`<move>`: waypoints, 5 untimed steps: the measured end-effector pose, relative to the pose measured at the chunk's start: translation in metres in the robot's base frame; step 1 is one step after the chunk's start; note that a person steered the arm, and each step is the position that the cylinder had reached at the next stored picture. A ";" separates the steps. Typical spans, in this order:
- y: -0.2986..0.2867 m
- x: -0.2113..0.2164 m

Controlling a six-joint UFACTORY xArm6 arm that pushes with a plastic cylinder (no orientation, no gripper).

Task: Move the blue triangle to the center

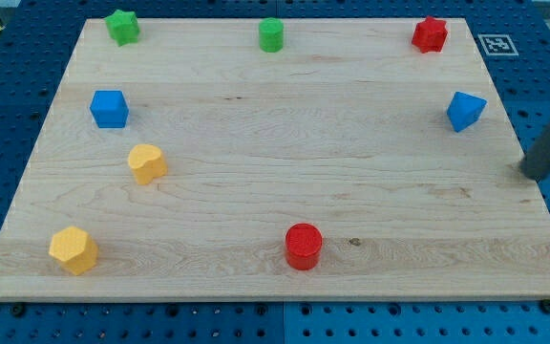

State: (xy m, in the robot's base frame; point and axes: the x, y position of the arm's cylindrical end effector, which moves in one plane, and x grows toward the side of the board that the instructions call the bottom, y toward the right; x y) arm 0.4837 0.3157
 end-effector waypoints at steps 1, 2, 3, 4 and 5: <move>0.030 -0.009; 0.029 -0.020; 0.025 -0.070; 0.019 -0.084; -0.011 -0.093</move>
State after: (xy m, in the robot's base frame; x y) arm 0.3907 0.3045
